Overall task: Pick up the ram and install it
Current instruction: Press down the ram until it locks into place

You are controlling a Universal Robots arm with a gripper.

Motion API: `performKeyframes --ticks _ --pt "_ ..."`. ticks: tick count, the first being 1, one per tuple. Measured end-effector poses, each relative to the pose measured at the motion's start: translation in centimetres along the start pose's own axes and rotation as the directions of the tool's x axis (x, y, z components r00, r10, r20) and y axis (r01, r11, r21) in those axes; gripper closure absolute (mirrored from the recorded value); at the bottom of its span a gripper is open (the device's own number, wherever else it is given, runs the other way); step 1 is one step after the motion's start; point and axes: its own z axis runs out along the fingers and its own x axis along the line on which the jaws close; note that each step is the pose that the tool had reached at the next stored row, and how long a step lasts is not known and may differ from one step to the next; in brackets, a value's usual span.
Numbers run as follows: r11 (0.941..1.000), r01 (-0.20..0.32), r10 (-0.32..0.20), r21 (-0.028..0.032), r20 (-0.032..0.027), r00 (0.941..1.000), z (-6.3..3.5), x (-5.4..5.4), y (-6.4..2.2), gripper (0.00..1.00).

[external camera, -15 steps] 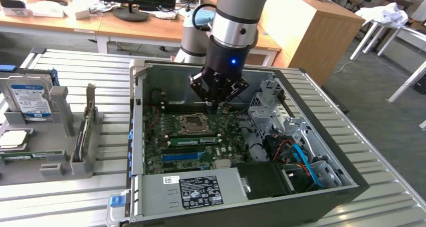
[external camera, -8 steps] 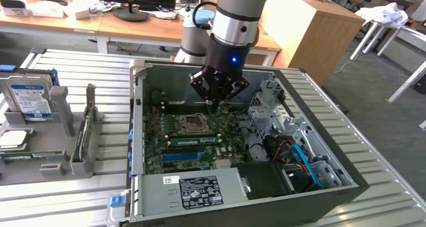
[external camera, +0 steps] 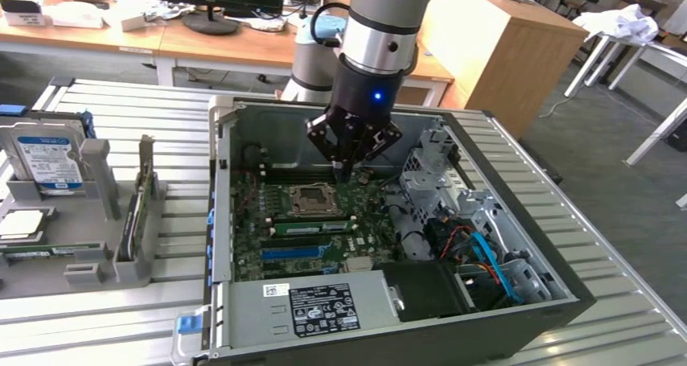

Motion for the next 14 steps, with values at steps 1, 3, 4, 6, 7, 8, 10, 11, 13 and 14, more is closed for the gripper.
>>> performKeyframes --ticks 1,3,4,6,7,8,10,11,13,14 --pt "1.0 0.0 0.0 -0.0039 0.0001 1.0 0.0 0.0 0.0 0.89" --pt "0.9999 0.0 0.0 -0.0134 0.0003 1.0 0.01 0.0 0.0 0.89" --pt "0.9998 -0.001 0.001 -0.0176 0.0003 1.0 0.01 0.0 0.0 0.89" --pt "0.9997 -0.001 0.001 -0.0255 0.0005 1.0 0.01 0.0 0.01 0.89" --pt "0.9997 -0.002 0.002 -0.0255 0.0003 1.0 0.01 0.0 0.01 0.89" --pt "0.9997 -0.002 0.002 -0.0258 0.0003 1.0 0.02 0.0 0.01 0.89" --pt "0.9997 -0.002 0.002 -0.0256 -0.0014 1.0 -0.05 -0.03 0.0 0.89" --pt "0.9997 -0.003 0.003 -0.0258 -0.0046 1.0 -0.12 -0.05 0.0 0.89" --pt "0.9997 -0.005 0.005 -0.0258 -0.0135 0.9999 -0.26 -0.1 0.0 0.89" --pt "0.9996 -0.006 0.006 -0.026 -0.0162 0.9999 -0.27 -0.13 0.0 0.89"
